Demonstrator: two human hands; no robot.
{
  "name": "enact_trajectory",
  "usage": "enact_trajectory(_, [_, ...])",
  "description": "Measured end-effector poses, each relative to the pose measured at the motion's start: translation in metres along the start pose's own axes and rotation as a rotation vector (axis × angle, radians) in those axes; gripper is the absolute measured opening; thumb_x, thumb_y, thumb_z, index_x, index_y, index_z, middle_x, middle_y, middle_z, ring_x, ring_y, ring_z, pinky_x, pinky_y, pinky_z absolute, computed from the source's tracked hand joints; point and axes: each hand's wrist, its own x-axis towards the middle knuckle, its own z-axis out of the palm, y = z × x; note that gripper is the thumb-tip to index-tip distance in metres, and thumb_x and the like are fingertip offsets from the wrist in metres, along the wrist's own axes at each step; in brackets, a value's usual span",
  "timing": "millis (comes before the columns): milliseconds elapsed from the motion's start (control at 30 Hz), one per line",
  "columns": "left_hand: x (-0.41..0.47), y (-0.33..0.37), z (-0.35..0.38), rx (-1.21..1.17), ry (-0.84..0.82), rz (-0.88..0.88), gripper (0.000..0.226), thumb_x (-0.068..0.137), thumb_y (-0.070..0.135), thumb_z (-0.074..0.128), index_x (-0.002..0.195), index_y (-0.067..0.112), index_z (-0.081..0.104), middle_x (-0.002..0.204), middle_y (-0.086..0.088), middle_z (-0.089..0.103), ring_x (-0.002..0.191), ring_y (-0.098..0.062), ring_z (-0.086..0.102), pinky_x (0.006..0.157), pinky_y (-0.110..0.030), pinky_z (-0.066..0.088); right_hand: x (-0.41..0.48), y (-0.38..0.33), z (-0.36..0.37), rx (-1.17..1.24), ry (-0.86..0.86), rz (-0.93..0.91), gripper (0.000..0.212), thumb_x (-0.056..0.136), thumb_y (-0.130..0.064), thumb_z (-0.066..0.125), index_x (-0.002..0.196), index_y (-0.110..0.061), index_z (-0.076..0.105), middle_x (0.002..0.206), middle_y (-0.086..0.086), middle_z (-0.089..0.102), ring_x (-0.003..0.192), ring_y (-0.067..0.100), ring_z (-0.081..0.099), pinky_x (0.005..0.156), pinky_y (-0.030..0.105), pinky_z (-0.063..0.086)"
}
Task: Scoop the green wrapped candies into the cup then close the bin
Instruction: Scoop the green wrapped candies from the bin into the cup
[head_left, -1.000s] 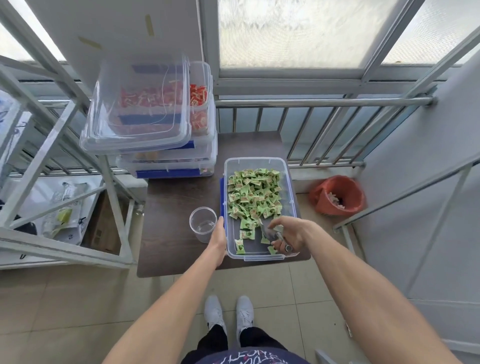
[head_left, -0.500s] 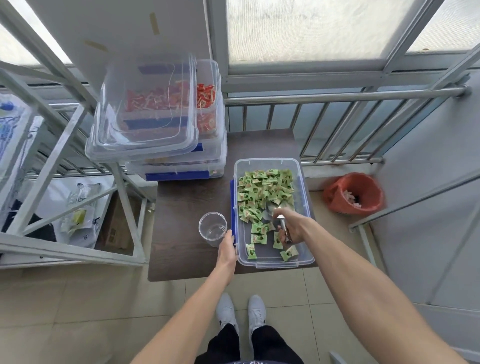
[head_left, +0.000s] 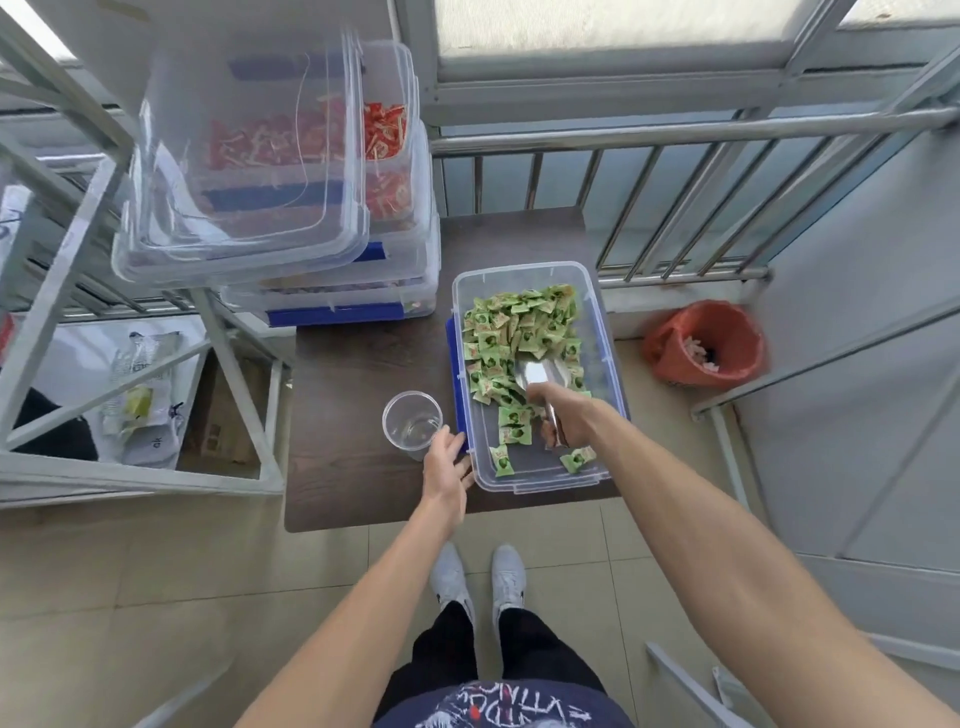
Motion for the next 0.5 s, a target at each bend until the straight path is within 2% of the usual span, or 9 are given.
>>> enact_trajectory(67, [-0.001, 0.003, 0.001, 0.021, -0.007, -0.001, 0.061, 0.103, 0.047, 0.032, 0.156, 0.017, 0.028, 0.153, -0.001, 0.046, 0.134, -0.028, 0.049, 0.109, -0.048, 0.04, -0.009, 0.007, -0.014, -0.069, -0.039, 0.039, 0.026, 0.078, -0.032, 0.061, 0.089, -0.017, 0.043, 0.067, 0.003, 0.033, 0.045, 0.018, 0.036, 0.05, 0.026, 0.033])
enact_trajectory(167, [-0.003, 0.004, 0.002, 0.02, 0.02, 0.003, 0.058, 0.102, 0.046, 0.033, 0.154, 0.02, 0.032, 0.151, 0.0, 0.048, 0.133, -0.028, 0.049, 0.109, -0.052, 0.039, -0.02, 0.015, -0.03, -0.164, -0.097, 0.111, 0.039, 0.066, -0.031, 0.065, 0.091, -0.019, 0.038, 0.078, 0.003, 0.028, 0.048, 0.017, 0.034, 0.052, 0.026, 0.028])
enact_trajectory(233, [-0.006, 0.003, 0.003, 0.019, 0.038, 0.01, 0.056, 0.102, 0.044, 0.033, 0.153, 0.019, 0.034, 0.15, -0.001, 0.049, 0.133, -0.027, 0.049, 0.103, -0.051, 0.042, -0.024, 0.02, -0.034, -0.188, -0.137, 0.164, 0.043, 0.063, -0.031, 0.068, 0.088, -0.02, 0.034, 0.078, 0.001, 0.028, 0.05, 0.015, 0.032, 0.051, 0.025, 0.028])
enact_trajectory(367, [-0.009, -0.001, -0.001, 0.005, 0.054, 0.023, 0.054, 0.102, 0.04, 0.036, 0.15, 0.015, 0.039, 0.144, -0.004, 0.054, 0.124, -0.024, 0.056, 0.089, -0.046, 0.048, -0.046, 0.027, -0.039, -0.278, -0.173, 0.213, 0.048, 0.066, -0.033, 0.068, 0.086, -0.02, 0.027, 0.07, 0.002, 0.026, 0.055, 0.015, 0.023, 0.05, 0.023, 0.024])
enact_trajectory(433, [-0.008, -0.001, -0.004, 0.004, 0.056, 0.022, 0.054, 0.102, 0.039, 0.037, 0.149, 0.014, 0.04, 0.143, -0.006, 0.055, 0.12, -0.024, 0.057, 0.085, -0.045, 0.05, -0.062, 0.023, -0.045, -0.365, -0.194, 0.233, 0.038, 0.076, -0.037, 0.064, 0.081, -0.018, 0.032, 0.065, 0.003, 0.028, 0.051, 0.015, 0.026, 0.046, 0.023, 0.028])
enact_trajectory(500, [-0.008, -0.002, -0.005, -0.005, 0.062, 0.026, 0.051, 0.101, 0.037, 0.038, 0.147, 0.013, 0.042, 0.142, -0.006, 0.056, 0.12, -0.025, 0.058, 0.083, -0.043, 0.05, -0.079, 0.017, -0.052, -0.484, -0.207, 0.31, 0.037, 0.081, -0.039, 0.063, 0.073, -0.016, 0.034, 0.06, 0.002, 0.031, 0.047, 0.015, 0.031, 0.044, 0.022, 0.029])
